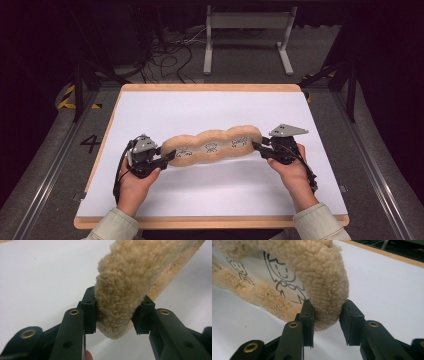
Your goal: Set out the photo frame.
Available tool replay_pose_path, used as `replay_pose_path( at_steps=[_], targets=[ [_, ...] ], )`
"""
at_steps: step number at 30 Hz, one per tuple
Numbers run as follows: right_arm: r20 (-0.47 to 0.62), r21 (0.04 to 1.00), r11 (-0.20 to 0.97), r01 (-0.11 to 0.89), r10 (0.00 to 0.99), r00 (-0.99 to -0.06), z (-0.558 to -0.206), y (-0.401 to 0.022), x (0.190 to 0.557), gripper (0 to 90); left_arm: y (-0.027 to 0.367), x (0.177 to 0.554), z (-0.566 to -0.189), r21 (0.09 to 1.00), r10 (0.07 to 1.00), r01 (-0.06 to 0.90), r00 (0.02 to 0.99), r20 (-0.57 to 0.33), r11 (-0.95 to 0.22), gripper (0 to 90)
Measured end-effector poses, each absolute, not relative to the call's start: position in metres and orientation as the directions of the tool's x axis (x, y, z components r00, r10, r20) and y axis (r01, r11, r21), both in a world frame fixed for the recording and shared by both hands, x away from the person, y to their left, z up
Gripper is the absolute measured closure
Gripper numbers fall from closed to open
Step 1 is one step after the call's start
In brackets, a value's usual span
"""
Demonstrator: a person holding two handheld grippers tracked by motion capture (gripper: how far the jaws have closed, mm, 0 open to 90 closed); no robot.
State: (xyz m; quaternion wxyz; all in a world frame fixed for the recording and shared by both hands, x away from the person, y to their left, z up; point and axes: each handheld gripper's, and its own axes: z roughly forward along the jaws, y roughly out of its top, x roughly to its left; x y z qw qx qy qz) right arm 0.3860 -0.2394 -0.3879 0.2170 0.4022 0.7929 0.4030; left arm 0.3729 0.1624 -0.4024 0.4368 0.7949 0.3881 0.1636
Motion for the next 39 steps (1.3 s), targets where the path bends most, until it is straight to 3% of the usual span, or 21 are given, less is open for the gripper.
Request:
replay_pose_path(
  at_steps=[16, 28, 32, 39],
  targets=[
    [0.075, 0.79, 0.283, 0.543, 0.836, -0.544, -0.405, -0.254, 0.377, 66.2, 0.157, 0.414, -0.419, 0.775, 0.715, 0.561, 0.666, -0.212, -0.293, 56.5],
    [0.106, 0.757, 0.286, 0.588, 0.834, -0.542, -0.419, -0.254, 0.382, 65.1, 0.154, 0.418, -0.422, 0.752, 0.727, 0.584, 0.653, -0.213, -0.305, 53.4],
    [0.106, 0.757, 0.287, 0.586, 0.832, -0.545, -0.42, -0.253, 0.382, 60.9, 0.153, 0.416, -0.422, 0.752, 0.732, 0.586, 0.648, -0.211, -0.302, 52.3],
    [0.06, 0.775, 0.303, 0.554, 0.838, -0.542, -0.419, -0.253, 0.383, 48.6, 0.154, 0.405, -0.42, 0.756, 0.761, 0.565, 0.633, -0.14, -0.331, 38.6]
  ],
)
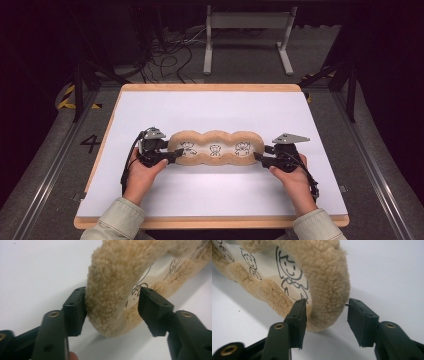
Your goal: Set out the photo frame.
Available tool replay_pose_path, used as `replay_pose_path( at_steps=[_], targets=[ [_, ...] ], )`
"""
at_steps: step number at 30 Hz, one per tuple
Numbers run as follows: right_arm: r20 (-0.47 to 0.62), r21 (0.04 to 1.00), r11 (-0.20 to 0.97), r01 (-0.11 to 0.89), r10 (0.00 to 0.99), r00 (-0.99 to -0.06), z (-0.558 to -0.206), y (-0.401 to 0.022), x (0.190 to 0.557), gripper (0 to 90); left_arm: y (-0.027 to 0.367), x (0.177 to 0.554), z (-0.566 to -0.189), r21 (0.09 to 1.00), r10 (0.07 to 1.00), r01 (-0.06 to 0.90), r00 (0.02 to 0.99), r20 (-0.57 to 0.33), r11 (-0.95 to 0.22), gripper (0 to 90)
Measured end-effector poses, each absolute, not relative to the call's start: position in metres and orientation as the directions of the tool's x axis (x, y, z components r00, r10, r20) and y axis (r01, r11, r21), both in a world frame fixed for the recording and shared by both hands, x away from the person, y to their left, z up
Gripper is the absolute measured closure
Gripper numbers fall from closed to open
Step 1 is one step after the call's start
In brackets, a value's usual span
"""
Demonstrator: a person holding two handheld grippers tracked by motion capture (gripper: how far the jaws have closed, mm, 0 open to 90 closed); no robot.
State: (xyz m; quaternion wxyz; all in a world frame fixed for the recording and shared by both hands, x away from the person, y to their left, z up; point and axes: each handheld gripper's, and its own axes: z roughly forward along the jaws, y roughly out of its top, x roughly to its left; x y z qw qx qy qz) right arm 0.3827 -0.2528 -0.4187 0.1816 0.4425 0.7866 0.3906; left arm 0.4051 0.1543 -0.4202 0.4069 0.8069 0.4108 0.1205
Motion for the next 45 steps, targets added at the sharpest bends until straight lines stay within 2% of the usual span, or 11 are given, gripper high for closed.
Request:
replay_pose_path(
  at_steps=[1, 16, 20, 23, 26, 33, 38, 45],
  targets=[
    [0.056, 0.777, 0.304, 0.551, 0.839, -0.542, -0.417, -0.254, 0.382, 46.3, 0.156, 0.403, -0.42, 0.759, 0.772, 0.563, 0.622, -0.13, -0.326, 34.3],
    [0.05, 0.807, 0.318, 0.498, 0.802, -0.595, -0.396, -0.262, 0.369, 41.0, 0.177, 0.361, -0.405, 0.805, 0.739, 0.501, 0.663, -0.12, -0.319, 29.9],
    [0.039, 0.81, 0.338, 0.479, 0.783, -0.62, -0.39, -0.265, 0.364, 41.8, 0.183, 0.352, -0.403, 0.815, 0.723, 0.488, 0.679, -0.129, -0.313, 28.4],
    [0.046, 0.816, 0.334, 0.472, 0.776, -0.629, -0.387, -0.268, 0.359, 43.5, 0.185, 0.35, -0.403, 0.812, 0.697, 0.486, 0.702, -0.143, -0.323, 22.7],
    [0.041, 0.822, 0.339, 0.458, 0.766, -0.642, -0.383, -0.271, 0.355, 43.2, 0.188, 0.345, -0.404, 0.817, 0.682, 0.481, 0.714, -0.156, -0.317, 21.9],
    [0.038, 0.832, 0.345, 0.435, 0.746, -0.665, -0.378, -0.28, 0.348, 34.8, 0.198, 0.339, -0.407, 0.825, 0.682, 0.477, 0.714, -0.161, -0.305, 21.7],
    [0.031, 0.846, 0.342, 0.409, 0.735, -0.677, -0.378, -0.288, 0.342, 34.5, 0.209, 0.334, -0.412, 0.83, 0.693, 0.481, 0.701, -0.171, -0.282, 21.2],
    [0.014, 0.858, 0.349, 0.376, 0.717, -0.697, -0.385, -0.302, 0.335, 30.8, 0.226, 0.335, -0.426, 0.817, 0.716, 0.531, 0.659, -0.23, -0.225, 21.1]
  ],
)
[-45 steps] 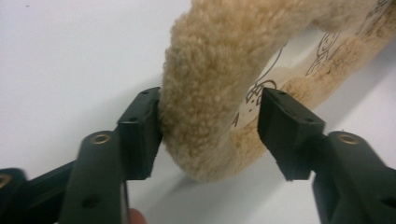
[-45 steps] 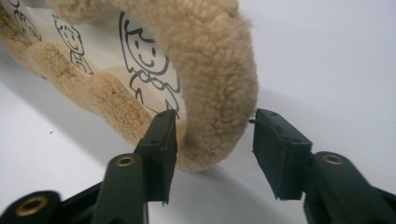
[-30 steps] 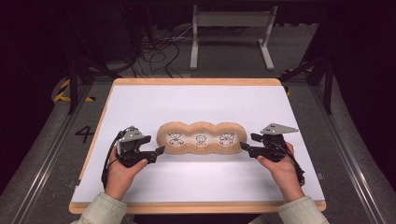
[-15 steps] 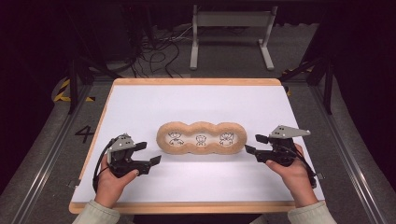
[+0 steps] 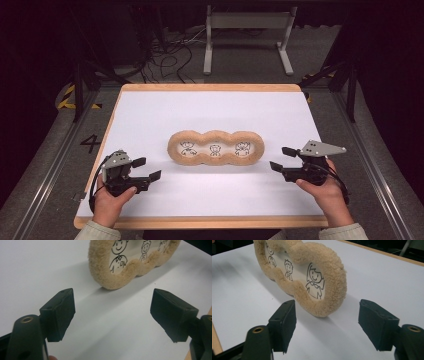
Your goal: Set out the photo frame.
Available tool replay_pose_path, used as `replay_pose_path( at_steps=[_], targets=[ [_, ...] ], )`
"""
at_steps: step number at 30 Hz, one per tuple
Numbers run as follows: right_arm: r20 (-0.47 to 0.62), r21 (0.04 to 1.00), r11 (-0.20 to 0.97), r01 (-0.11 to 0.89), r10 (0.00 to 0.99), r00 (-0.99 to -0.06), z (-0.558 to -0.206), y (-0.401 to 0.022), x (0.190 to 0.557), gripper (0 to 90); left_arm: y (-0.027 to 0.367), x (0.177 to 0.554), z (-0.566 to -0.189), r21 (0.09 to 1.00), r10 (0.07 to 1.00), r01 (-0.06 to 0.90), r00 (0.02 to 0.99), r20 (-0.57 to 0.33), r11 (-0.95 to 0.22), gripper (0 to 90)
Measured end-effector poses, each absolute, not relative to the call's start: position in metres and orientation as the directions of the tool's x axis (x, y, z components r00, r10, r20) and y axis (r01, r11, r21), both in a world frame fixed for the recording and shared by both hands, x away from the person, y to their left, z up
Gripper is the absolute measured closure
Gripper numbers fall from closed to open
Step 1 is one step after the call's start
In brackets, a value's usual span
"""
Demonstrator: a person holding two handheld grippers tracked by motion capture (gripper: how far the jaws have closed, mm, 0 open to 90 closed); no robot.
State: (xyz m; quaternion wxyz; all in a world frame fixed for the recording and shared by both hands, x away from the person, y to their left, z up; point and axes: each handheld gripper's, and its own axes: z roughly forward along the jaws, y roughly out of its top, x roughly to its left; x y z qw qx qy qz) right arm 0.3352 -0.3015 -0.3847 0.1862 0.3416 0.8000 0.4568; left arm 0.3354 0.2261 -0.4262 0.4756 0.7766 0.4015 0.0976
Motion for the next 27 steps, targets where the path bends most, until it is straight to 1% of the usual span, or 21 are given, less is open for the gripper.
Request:
replay_pose_path(
  at_steps=[4, 8, 11, 13, 16, 19, 21, 23, 27],
  targets=[
    [0.019, 0.864, 0.335, 0.375, 0.722, -0.691, -0.391, -0.311, 0.334, 28.5, 0.234, 0.34, -0.431, 0.824, 0.733, 0.533, 0.636, -0.239, -0.194, 21.0],
    [0.036, 0.865, 0.321, 0.385, 0.727, -0.686, -0.397, -0.32, 0.333, 23.7, 0.241, 0.344, -0.44, 0.826, 0.757, 0.532, 0.614, -0.224, -0.187, 21.2],
    [0.055, 0.861, 0.319, 0.396, 0.716, -0.696, -0.404, -0.325, 0.334, 16.8, 0.244, 0.346, -0.444, 0.823, 0.759, 0.541, 0.607, -0.237, -0.176, 21.0],
    [0.061, 0.843, 0.346, 0.412, 0.7, -0.712, -0.415, -0.327, 0.337, 13.2, 0.245, 0.349, -0.449, 0.818, 0.762, 0.545, 0.605, -0.229, -0.186, 20.7],
    [0.072, 0.832, 0.351, 0.429, 0.699, -0.712, -0.421, -0.329, 0.34, 12.1, 0.246, 0.35, -0.452, 0.813, 0.766, 0.55, 0.602, -0.227, -0.191, 20.6],
    [0.086, 0.831, 0.321, 0.454, 0.732, -0.676, -0.434, -0.329, 0.342, 11.7, 0.248, 0.351, -0.454, 0.811, 0.767, 0.558, 0.594, -0.242, -0.177, 20.6],
    [0.084, 0.831, 0.32, 0.456, 0.736, -0.671, -0.436, -0.329, 0.343, 11.7, 0.248, 0.351, -0.455, 0.809, 0.764, 0.559, 0.598, -0.242, -0.181, 20.5],
    [0.103, 0.827, 0.296, 0.478, 0.756, -0.646, -0.442, -0.329, 0.343, 11.7, 0.246, 0.351, -0.456, 0.805, 0.762, 0.562, 0.602, -0.24, -0.19, 20.3],
    [0.1, 0.805, 0.301, 0.511, 0.78, -0.617, -0.448, -0.328, 0.344, 11.7, 0.244, 0.352, -0.457, 0.803, 0.756, 0.561, 0.611, -0.235, -0.204, 19.8]
  ],
)
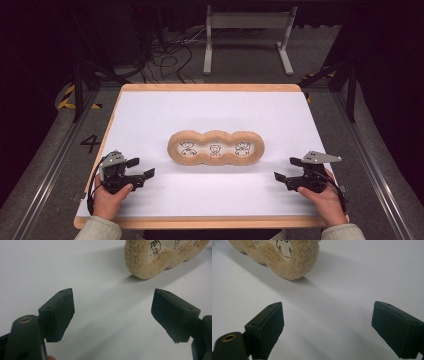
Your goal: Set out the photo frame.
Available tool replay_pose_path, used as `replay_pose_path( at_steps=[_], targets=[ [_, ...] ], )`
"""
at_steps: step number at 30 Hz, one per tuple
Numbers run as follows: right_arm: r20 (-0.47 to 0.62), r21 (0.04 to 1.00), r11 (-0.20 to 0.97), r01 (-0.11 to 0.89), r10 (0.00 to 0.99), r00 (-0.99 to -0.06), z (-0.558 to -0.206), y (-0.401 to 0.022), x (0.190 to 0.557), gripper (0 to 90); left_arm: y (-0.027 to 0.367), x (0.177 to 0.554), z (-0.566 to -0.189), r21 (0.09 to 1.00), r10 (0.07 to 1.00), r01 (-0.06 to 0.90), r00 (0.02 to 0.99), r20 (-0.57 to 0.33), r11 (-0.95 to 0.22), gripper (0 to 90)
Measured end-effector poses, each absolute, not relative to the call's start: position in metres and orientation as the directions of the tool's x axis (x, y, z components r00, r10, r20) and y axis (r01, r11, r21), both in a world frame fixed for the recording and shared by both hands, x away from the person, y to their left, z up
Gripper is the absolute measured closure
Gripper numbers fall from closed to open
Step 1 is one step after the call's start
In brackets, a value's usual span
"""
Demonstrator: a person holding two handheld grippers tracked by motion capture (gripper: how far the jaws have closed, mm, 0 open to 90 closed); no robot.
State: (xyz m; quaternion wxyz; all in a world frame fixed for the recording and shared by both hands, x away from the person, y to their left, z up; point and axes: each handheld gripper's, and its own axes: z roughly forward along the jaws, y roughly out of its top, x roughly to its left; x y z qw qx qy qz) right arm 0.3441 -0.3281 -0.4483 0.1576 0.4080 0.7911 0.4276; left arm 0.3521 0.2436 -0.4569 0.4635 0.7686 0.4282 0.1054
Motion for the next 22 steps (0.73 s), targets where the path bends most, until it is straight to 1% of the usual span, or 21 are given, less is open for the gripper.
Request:
replay_pose_path(
  at_steps=[7, 22],
  targets=[
    [0.079, 0.786, 0.34, 0.517, 0.774, -0.628, -0.4556, -0.3223, 0.3445, 11.5, 0.2394, 0.3529, -0.4595, 0.793, 0.751, 0.567, 0.618, -0.231, -0.222, 19.2],
    [0.086, 0.788, 0.323, 0.524, 0.785, -0.613, -0.4555, -0.3237, 0.3444, 10.8, 0.2379, 0.3548, -0.4594, 0.797, 0.75, 0.559, 0.624, -0.221, -0.23, 19.0]
  ],
)
